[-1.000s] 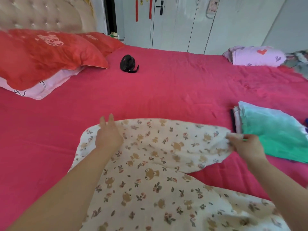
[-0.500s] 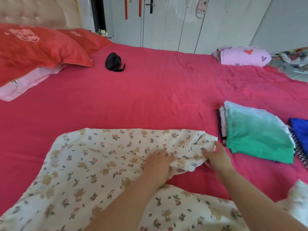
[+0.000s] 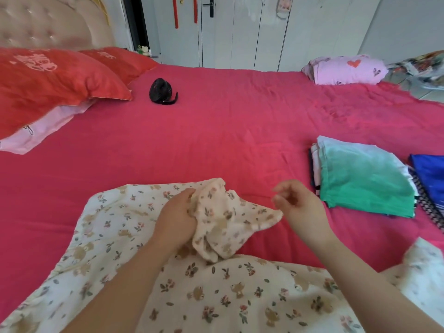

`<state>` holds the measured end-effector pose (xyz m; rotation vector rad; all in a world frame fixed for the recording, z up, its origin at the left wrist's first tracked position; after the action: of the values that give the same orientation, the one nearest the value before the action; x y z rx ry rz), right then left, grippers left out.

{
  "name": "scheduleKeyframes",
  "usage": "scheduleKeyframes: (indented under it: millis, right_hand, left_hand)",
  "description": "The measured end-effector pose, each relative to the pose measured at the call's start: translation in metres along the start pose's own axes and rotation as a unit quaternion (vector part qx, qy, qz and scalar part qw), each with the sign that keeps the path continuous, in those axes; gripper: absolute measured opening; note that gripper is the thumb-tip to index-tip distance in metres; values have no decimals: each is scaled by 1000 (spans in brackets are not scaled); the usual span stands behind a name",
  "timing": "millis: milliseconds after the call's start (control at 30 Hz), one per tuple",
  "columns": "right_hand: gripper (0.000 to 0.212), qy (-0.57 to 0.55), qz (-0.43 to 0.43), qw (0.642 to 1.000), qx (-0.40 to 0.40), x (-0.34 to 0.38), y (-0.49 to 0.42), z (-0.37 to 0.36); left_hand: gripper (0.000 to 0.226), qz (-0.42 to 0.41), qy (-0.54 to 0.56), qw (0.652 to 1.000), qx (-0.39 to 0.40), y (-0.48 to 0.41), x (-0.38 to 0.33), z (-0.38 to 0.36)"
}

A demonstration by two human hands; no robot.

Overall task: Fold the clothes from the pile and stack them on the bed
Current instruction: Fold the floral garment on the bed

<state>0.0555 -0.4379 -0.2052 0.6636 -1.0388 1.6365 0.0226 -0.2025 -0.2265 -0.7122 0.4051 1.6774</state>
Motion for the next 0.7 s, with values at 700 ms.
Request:
scheduleKeyframes:
  millis: [700]
  right_hand:
    - [27, 237, -22, 957, 163, -55, 29, -16]
  left_hand:
    - [29, 18, -13, 999, -30, 10, -11, -31]
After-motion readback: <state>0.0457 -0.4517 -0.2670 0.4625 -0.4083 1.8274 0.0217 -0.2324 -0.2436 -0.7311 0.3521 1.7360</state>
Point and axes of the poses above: each hand's wrist, its own y-axis away from the middle knuckle, its own z-axis out of the back of the hand, x = y × z, the point moved 3 cm from there along -y, towards the middle knuckle, and after that the axes turned 2 degrees about -y, right-handed, at the moved point
